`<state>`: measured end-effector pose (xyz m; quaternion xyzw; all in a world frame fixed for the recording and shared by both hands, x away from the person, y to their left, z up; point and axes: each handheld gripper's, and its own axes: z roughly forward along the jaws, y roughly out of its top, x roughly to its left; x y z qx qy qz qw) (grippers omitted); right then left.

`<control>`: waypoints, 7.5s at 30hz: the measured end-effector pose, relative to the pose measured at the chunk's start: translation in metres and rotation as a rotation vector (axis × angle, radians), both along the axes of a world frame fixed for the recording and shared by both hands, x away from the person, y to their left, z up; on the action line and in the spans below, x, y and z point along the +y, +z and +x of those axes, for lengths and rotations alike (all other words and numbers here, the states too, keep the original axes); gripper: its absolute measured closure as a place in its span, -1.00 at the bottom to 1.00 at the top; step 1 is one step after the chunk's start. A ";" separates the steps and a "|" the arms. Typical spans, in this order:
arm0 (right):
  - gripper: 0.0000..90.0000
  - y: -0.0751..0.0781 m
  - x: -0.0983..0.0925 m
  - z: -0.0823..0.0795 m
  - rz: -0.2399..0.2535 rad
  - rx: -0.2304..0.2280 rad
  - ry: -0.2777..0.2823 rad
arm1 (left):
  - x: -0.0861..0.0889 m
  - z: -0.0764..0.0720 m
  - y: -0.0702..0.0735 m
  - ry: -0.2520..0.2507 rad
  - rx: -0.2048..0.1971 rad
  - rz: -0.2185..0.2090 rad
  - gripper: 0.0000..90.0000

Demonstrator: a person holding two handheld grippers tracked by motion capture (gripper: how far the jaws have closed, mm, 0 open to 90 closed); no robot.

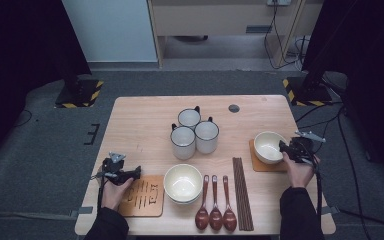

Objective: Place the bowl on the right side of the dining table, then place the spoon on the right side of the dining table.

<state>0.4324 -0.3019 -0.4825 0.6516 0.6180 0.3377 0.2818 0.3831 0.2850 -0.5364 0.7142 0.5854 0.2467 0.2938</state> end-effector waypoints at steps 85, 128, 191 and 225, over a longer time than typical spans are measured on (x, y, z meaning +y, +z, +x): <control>-0.83 0.053 0.057 -0.053 0.113 -0.234 0.403 | -0.103 -0.057 0.116 -0.291 -0.321 -0.279 -0.44; -0.56 0.043 0.078 -0.085 0.094 -0.216 0.511 | -0.180 -0.078 0.099 -0.484 -0.292 -0.211 -0.25; -0.51 0.029 0.090 -0.095 0.115 -0.180 0.553 | -0.236 -0.109 0.062 -0.666 -0.187 -0.234 -0.05; -0.52 0.022 0.093 -0.093 0.118 -0.160 0.556 | -0.256 -0.124 0.033 -0.754 -0.103 -0.177 -0.07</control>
